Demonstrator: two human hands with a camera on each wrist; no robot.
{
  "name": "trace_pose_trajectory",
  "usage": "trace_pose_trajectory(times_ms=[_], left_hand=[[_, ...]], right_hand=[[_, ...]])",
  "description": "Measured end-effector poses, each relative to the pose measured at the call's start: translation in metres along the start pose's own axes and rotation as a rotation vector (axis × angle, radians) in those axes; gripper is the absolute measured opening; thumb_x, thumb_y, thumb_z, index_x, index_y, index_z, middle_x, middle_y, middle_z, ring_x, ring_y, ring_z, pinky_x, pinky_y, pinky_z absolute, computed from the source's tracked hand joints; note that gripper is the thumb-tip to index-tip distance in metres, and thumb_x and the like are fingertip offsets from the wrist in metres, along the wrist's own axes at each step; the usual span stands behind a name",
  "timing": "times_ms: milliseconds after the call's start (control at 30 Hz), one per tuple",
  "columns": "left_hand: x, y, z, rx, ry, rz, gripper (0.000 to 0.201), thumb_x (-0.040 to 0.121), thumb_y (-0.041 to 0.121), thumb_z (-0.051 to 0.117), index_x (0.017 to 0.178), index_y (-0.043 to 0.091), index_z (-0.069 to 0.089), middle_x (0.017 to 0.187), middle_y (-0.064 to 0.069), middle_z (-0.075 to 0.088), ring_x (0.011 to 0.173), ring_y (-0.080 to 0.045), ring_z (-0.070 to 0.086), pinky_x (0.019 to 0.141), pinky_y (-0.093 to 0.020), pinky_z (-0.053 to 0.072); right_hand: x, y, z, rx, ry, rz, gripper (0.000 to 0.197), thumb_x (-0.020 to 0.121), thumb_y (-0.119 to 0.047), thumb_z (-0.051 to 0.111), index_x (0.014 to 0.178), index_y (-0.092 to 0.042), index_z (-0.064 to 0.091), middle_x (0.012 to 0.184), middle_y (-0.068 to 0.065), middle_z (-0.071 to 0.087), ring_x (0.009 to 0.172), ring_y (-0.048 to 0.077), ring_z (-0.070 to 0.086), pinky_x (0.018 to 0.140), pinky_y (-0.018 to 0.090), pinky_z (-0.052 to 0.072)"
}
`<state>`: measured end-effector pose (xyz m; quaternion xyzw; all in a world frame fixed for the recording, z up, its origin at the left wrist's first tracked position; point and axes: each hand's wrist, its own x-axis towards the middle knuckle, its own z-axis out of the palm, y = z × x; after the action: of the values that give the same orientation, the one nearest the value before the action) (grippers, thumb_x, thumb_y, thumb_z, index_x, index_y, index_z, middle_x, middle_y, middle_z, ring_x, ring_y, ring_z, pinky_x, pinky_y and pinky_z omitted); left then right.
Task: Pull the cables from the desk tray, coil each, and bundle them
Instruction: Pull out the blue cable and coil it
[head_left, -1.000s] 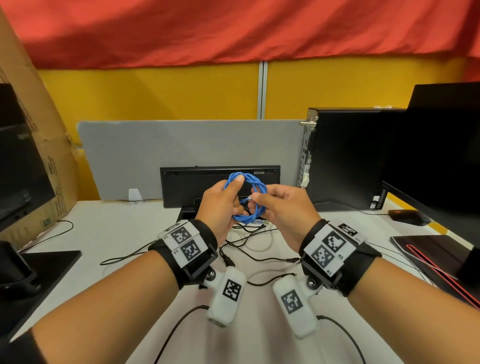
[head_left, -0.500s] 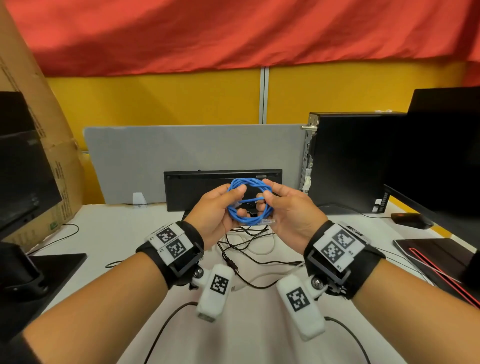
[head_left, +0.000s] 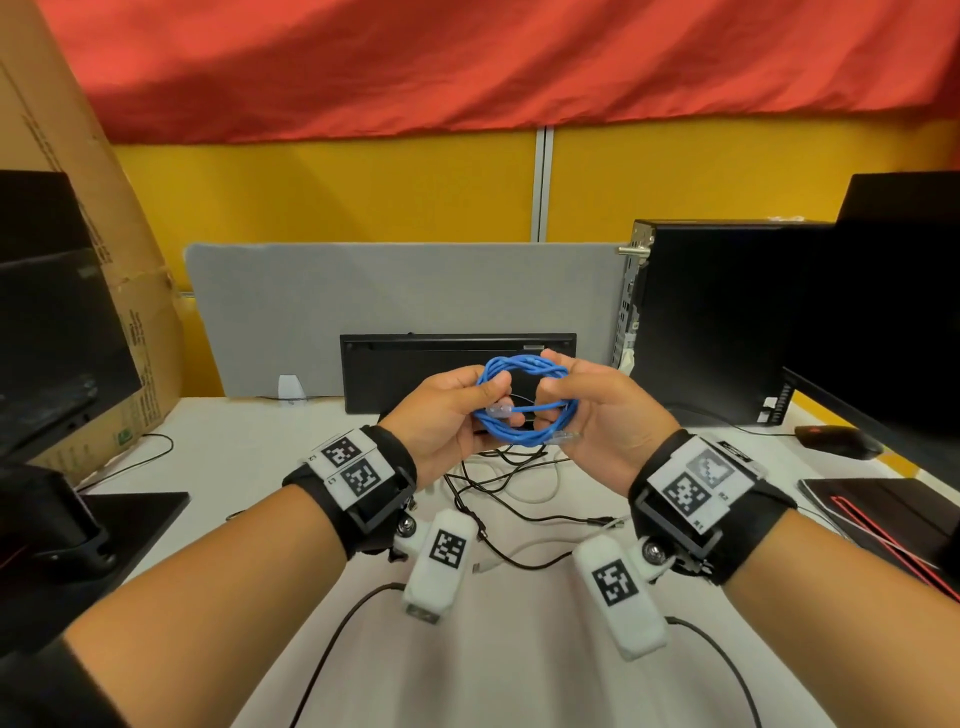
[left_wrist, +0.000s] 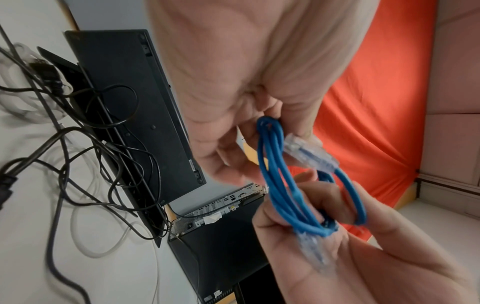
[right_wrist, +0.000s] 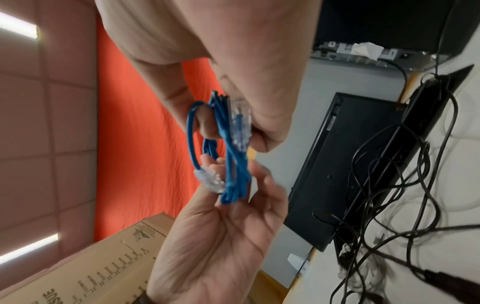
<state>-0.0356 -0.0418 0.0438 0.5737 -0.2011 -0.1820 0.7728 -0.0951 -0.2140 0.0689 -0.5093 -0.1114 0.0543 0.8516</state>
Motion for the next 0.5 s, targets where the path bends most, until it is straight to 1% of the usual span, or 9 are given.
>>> trace_pose_trajectory(times_ms=[33, 67, 100, 133, 167, 233, 300, 400, 500], left_hand=[[0.0, 0.001, 0.0, 0.028, 0.017, -0.002, 0.015, 0.097, 0.019, 0.053, 0.092, 0.012, 0.065, 0.073, -0.004, 0.06, 0.072, -0.018, 0.06, 0.086, -0.042, 0.05], [0.0, 0.002, 0.0, 0.049, 0.038, -0.008, 0.016, 0.097, 0.021, 0.054, 0.09, 0.012, 0.065, 0.071, -0.003, 0.059, 0.069, -0.016, 0.058, 0.083, -0.04, 0.048], [0.001, 0.003, 0.0, 0.056, 0.062, -0.02, 0.017, 0.097, 0.022, 0.054, 0.089, 0.012, 0.065, 0.07, -0.003, 0.057, 0.066, -0.015, 0.055, 0.078, -0.037, 0.046], [0.002, 0.004, 0.0, 0.049, 0.08, -0.033, 0.016, 0.096, 0.022, 0.055, 0.09, 0.011, 0.066, 0.069, -0.003, 0.056, 0.064, -0.014, 0.053, 0.071, -0.032, 0.045], [0.002, 0.005, -0.001, 0.037, 0.09, -0.044, 0.016, 0.095, 0.022, 0.057, 0.094, 0.01, 0.067, 0.069, -0.003, 0.055, 0.063, -0.013, 0.053, 0.063, -0.028, 0.046], [0.003, 0.004, -0.001, 0.022, 0.112, -0.054, 0.023, 0.093, 0.022, 0.06, 0.107, 0.005, 0.067, 0.069, -0.003, 0.058, 0.062, -0.011, 0.055, 0.054, -0.022, 0.048], [0.004, 0.004, -0.002, 0.015, 0.166, -0.045, 0.028, 0.091, 0.024, 0.064, 0.109, 0.003, 0.068, 0.07, -0.002, 0.06, 0.062, -0.011, 0.057, 0.053, -0.021, 0.05], [0.004, 0.005, -0.004, 0.0, 0.241, -0.015, 0.016, 0.088, 0.024, 0.068, 0.091, 0.008, 0.071, 0.069, -0.003, 0.061, 0.061, -0.012, 0.058, 0.06, -0.026, 0.053], [0.003, 0.007, -0.002, -0.005, 0.277, 0.037, 0.014, 0.087, 0.021, 0.069, 0.09, 0.007, 0.07, 0.068, -0.003, 0.062, 0.061, -0.011, 0.061, 0.058, -0.024, 0.055]], right_hand=[[0.0, 0.0, -0.001, -0.063, -0.007, 0.006, 0.045, 0.088, 0.012, 0.044, 0.133, 0.005, 0.044, 0.102, 0.019, 0.06, 0.093, 0.032, 0.058, 0.101, 0.052, 0.045], [0.0, -0.001, -0.002, -0.116, -0.014, 0.016, 0.048, 0.087, 0.015, 0.044, 0.135, 0.007, 0.043, 0.105, 0.02, 0.058, 0.099, 0.034, 0.055, 0.107, 0.055, 0.04], [0.0, -0.001, -0.002, -0.156, -0.027, 0.026, 0.05, 0.086, 0.018, 0.043, 0.135, 0.007, 0.043, 0.098, 0.017, 0.061, 0.098, 0.032, 0.056, 0.106, 0.055, 0.04], [0.001, -0.001, -0.003, -0.188, -0.036, 0.033, 0.052, 0.084, 0.021, 0.041, 0.134, 0.006, 0.043, 0.085, 0.011, 0.065, 0.09, 0.026, 0.062, 0.099, 0.05, 0.047], [0.001, -0.002, -0.004, -0.22, -0.041, 0.041, 0.053, 0.083, 0.024, 0.039, 0.132, 0.005, 0.043, 0.072, 0.004, 0.067, 0.077, 0.018, 0.065, 0.087, 0.04, 0.053], [0.002, -0.002, -0.006, -0.286, -0.043, 0.041, 0.054, 0.082, 0.026, 0.04, 0.129, 0.0, 0.046, 0.064, -0.003, 0.065, 0.063, 0.009, 0.065, 0.071, 0.028, 0.052], [0.001, -0.004, -0.009, -0.363, -0.07, 0.024, 0.051, 0.083, 0.023, 0.05, 0.127, -0.002, 0.049, 0.07, 0.001, 0.064, 0.067, 0.012, 0.064, 0.071, 0.027, 0.054], [0.0, -0.005, -0.011, -0.556, -0.029, -0.012, 0.047, 0.079, 0.015, 0.065, 0.123, -0.002, 0.056, 0.086, 0.009, 0.068, 0.078, 0.018, 0.065, 0.072, 0.027, 0.053], [0.002, -0.001, -0.012, -0.585, 0.065, -0.023, 0.037, 0.079, 0.005, 0.071, 0.115, -0.002, 0.062, 0.084, 0.01, 0.067, 0.068, 0.016, 0.06, 0.061, 0.028, 0.049]])
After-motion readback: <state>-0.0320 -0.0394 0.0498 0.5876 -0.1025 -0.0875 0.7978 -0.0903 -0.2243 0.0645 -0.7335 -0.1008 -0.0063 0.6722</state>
